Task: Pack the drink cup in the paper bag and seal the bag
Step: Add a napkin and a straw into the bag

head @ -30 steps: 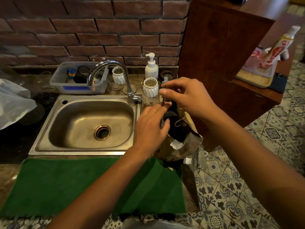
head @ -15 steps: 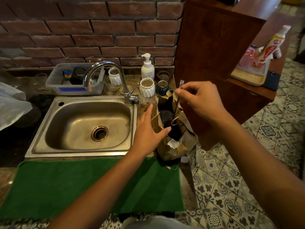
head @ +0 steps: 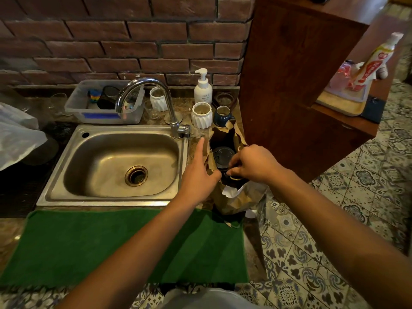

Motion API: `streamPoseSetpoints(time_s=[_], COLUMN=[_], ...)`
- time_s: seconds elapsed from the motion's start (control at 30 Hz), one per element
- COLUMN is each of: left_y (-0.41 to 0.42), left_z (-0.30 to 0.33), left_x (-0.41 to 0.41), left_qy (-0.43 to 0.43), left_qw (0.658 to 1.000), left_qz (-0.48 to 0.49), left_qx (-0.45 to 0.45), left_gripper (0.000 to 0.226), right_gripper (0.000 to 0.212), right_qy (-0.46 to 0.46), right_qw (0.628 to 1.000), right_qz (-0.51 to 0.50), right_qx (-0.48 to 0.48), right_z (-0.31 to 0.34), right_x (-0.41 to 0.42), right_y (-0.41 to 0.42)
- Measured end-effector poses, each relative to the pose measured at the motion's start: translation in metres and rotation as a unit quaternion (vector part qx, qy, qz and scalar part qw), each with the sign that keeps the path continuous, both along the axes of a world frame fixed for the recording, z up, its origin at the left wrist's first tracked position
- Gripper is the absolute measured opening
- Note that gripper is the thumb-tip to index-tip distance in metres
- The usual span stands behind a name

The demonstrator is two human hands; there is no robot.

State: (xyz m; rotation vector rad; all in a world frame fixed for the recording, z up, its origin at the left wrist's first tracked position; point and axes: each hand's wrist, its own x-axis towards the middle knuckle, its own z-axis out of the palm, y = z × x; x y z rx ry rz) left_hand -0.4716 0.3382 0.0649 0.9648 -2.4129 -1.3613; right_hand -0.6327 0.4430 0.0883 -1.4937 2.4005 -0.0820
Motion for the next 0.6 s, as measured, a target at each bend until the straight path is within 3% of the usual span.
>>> streamPoseSetpoints(time_s=[0.13, 0.23, 0.3, 0.47, 0.6], left_y=[-0.004, -0.006, -0.008, -0.013, -0.011], left_z=[0.006, 0.01, 0.01, 0.012, 0.021], left_x=[0.002, 0.004, 0.004, 0.006, 0.008], left_qy=[0.002, 0.009, 0.013, -0.001, -0.002], left_qw=[1.0, 1.0, 1.0, 0.996, 0.997], left_qz=[0.0, -0.005, -0.005, -0.016, 0.007], left_qx=[0.017, 0.021, -0.007, -0.084, -0.073], left_gripper=[0.096, 0.09, 0.087, 0.077, 0.072], right_gripper=[0.03, 0.037, 0.046, 0.086, 0.091], right_qy=[-0.072, -0.104, -0.114, -0.259, -0.264], right_qw=[0.992, 0.955, 0.932, 0.909, 0.921], right_qz=[-0.034, -0.124, -0.192, -0.272, -0.249], right_qx=[-0.093, -0.248, -0.286, -0.181, -0.141], right_z=[0.005, 0.014, 0.017, 0.003, -0.003], right_x=[-0.005, -0.009, -0.012, -0.002, 0.012], right_y=[0.007, 0.019, 0.027, 0.046, 0.046])
